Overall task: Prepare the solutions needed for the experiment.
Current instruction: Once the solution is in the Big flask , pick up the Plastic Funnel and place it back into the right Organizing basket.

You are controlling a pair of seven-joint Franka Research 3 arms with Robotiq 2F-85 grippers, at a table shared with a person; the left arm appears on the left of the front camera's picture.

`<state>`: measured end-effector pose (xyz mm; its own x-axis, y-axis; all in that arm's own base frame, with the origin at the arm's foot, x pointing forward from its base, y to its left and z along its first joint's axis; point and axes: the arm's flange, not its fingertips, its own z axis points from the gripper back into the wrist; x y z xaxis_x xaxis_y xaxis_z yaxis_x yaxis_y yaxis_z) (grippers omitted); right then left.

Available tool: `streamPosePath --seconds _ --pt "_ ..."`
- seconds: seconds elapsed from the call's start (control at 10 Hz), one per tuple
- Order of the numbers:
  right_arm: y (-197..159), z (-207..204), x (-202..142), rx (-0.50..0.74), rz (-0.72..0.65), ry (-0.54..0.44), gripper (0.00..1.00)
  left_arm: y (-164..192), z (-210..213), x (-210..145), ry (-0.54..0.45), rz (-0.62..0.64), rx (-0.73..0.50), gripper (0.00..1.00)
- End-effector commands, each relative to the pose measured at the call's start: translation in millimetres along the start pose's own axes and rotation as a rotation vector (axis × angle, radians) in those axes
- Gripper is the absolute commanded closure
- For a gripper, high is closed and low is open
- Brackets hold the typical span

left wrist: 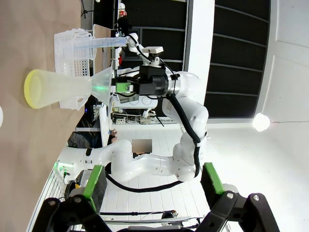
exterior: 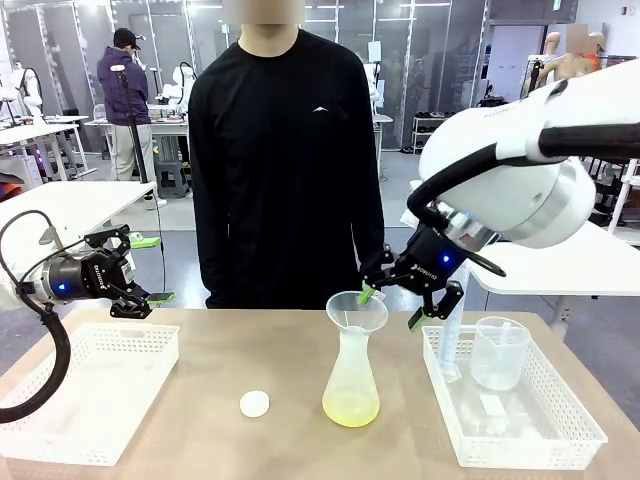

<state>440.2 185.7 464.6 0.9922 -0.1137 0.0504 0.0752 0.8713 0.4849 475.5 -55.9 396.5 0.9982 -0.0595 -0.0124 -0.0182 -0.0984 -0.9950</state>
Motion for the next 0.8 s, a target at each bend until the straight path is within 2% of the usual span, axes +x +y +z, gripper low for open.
streamPosePath --seconds 0.0,0.2,0.3,0.4,0.5,0.6,0.7 --pt "4.5 -11.3 3.8 -0.008 -0.036 -0.026 0.00 -1.7 -0.1 -1.4 0.000 -0.010 -0.001 0.00" --pt "4.0 -13.2 5.8 -0.006 -0.028 -0.060 0.00 -1.7 -0.1 -1.4 0.000 -0.010 -0.001 0.00" --pt "5.3 -11.6 3.6 -0.006 -0.028 -0.052 0.18 -1.7 -0.1 -1.4 0.000 -0.010 -0.001 0.00" --pt "5.7 -10.1 2.6 0.004 -0.028 -0.054 0.18 -1.7 -0.1 -1.4 0.000 -0.010 -0.001 0.00" --pt "6.3 -8.8 2.4 0.001 -0.027 -0.052 0.36 -1.7 -0.1 -1.4 0.000 -0.010 -0.001 0.00" --pt "8.0 -7.6 2.0 0.001 -0.021 -0.042 0.37 -1.7 -0.1 -1.4 0.000 -0.010 -0.001 0.00" --pt "9.3 -6.3 1.9 -0.004 -0.020 -0.039 0.55 -1.7 -0.1 -1.4 0.000 -0.010 -0.001 0.00"
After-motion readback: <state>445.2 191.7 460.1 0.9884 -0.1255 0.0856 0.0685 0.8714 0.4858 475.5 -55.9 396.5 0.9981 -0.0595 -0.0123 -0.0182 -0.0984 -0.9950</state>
